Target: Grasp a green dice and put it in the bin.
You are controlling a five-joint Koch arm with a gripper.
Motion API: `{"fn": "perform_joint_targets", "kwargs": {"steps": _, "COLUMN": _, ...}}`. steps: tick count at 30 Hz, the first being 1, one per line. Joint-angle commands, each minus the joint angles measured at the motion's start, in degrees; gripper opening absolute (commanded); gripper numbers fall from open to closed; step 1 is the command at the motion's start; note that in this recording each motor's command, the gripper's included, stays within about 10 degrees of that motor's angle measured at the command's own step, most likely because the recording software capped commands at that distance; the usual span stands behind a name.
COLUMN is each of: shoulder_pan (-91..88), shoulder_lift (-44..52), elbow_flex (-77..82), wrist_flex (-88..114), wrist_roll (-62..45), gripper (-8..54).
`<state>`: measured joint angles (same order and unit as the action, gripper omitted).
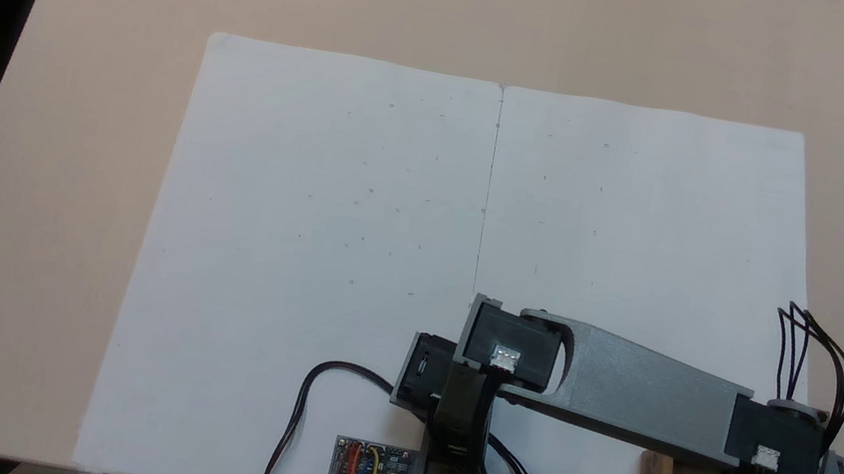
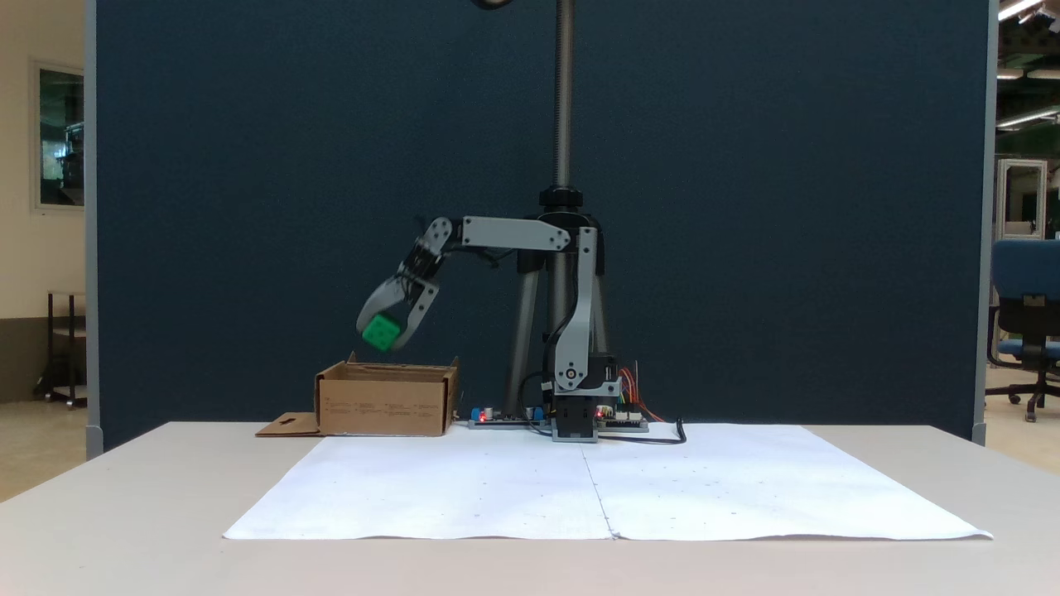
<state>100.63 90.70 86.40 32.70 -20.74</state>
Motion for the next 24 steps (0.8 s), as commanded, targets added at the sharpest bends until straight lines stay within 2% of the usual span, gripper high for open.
{"fn": "perform_joint_targets", "kwargs": {"steps": 1, "shoulder_pan": 1.3, "shoulder_lift": 0.4, "elbow_flex": -3.7, "wrist_flex": 0.3, "wrist_roll": -0.2, "gripper": 12.1}}
{"fn": "perform_joint_targets", "kwargs": {"steps": 7, "shoulder_pan": 1.2, "shoulder_lift": -5.1, "elbow_flex": -3.7, "wrist_flex": -0.5, "wrist_roll": -1.9, "gripper": 12.1}}
{"fn": "perform_joint_targets", "kwargs": {"steps": 8, "shoulder_pan": 1.2, "shoulder_lift": -5.1, "elbow_flex": -3.7, "wrist_flex": -0.5, "wrist_roll": -1.8, "gripper": 23.0}}
{"fn": "perform_joint_targets", "kwargs": {"steps": 9, "shoulder_pan": 1.5, "shoulder_lift": -5.2, "elbow_flex": -3.7, "wrist_flex": -0.5, "wrist_roll": -1.8, "gripper": 29.7}}
{"fn": "perform_joint_targets", "kwargs": {"steps": 11, "shoulder_pan": 2.0, "shoulder_lift": -5.2, "elbow_flex": -3.7, "wrist_flex": -0.7, "wrist_roll": -1.8, "gripper": 36.4}}
{"fn": "perform_joint_targets", "kwargs": {"steps": 12, "shoulder_pan": 2.1, "shoulder_lift": -5.2, "elbow_flex": -3.8, "wrist_flex": -1.0, "wrist_roll": -1.8, "gripper": 37.8}}
{"fn": "perform_joint_targets", "kwargs": {"steps": 24, "shoulder_pan": 1.1, "shoulder_lift": -4.9, "elbow_flex": -3.9, "wrist_flex": -4.6, "wrist_roll": -1.1, "gripper": 37.7}}
